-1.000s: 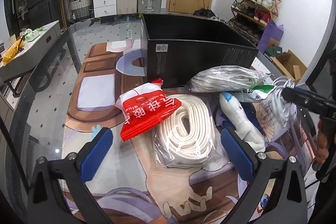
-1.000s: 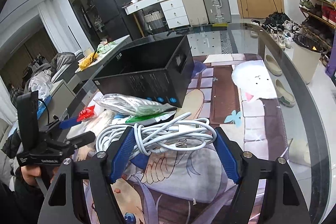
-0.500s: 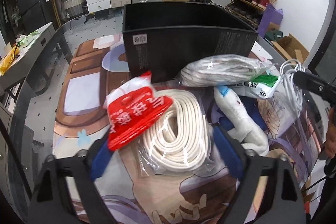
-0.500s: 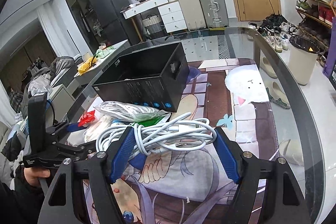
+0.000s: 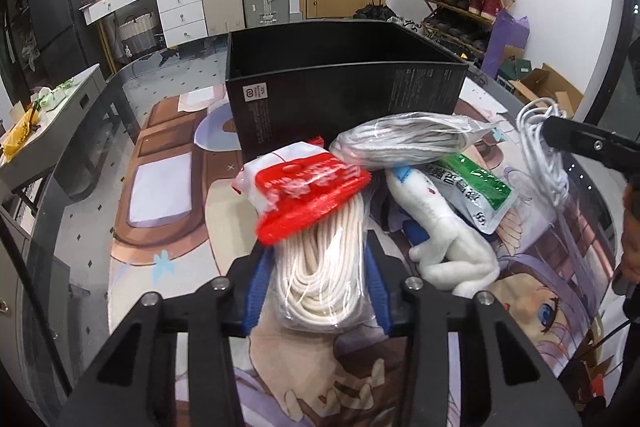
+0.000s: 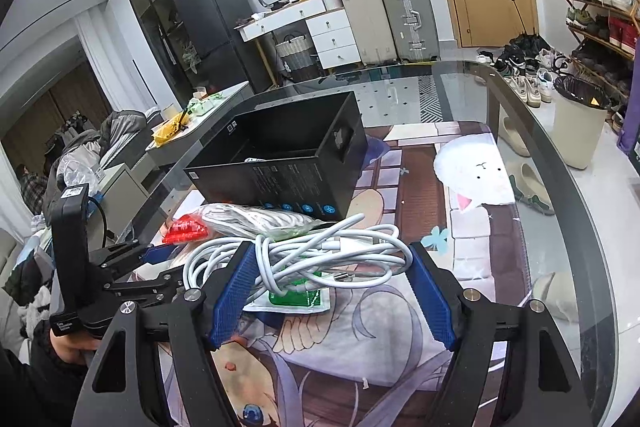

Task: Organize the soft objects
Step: 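Lift and carry the bagged rope and white cable with both tools over the black box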

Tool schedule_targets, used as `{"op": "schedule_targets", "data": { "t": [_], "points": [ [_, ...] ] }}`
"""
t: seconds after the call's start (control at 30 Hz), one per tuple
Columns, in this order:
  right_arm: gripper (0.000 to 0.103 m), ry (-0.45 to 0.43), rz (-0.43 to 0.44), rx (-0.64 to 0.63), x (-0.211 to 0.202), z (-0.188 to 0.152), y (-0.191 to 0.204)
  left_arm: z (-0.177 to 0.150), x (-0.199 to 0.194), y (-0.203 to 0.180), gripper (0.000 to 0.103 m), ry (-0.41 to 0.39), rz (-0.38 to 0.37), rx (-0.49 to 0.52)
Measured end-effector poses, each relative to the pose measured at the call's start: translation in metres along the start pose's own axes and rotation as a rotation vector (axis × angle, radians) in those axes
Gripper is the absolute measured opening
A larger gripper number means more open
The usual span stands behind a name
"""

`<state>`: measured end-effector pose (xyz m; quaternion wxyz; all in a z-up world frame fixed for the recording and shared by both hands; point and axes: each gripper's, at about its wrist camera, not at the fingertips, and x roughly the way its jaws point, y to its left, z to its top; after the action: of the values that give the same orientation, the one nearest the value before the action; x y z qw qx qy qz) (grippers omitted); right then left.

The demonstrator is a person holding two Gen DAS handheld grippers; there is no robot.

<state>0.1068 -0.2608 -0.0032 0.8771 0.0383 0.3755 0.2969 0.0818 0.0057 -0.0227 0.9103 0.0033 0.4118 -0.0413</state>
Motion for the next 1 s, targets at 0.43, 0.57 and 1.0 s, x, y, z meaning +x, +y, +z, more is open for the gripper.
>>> {"op": "schedule_targets", "data": {
  "t": [0.43,0.57,1.0],
  "points": [
    [0.076,-0.016,0.004,-0.018,-0.001,0.001,0.009,-0.013,-0.021,-0.005,0.04,-0.024,-0.039,-0.014],
    [0.076,-0.019,0.003,-0.02,-0.001,0.002,0.011,-0.015,-0.026,-0.005,0.04,-0.033,-0.055,-0.018],
    [0.076,-0.038,0.005,-0.039,-0.004,0.003,0.016,-0.017,-0.05,-0.006,0.04,-0.08,-0.087,-0.032]
  ]
}}
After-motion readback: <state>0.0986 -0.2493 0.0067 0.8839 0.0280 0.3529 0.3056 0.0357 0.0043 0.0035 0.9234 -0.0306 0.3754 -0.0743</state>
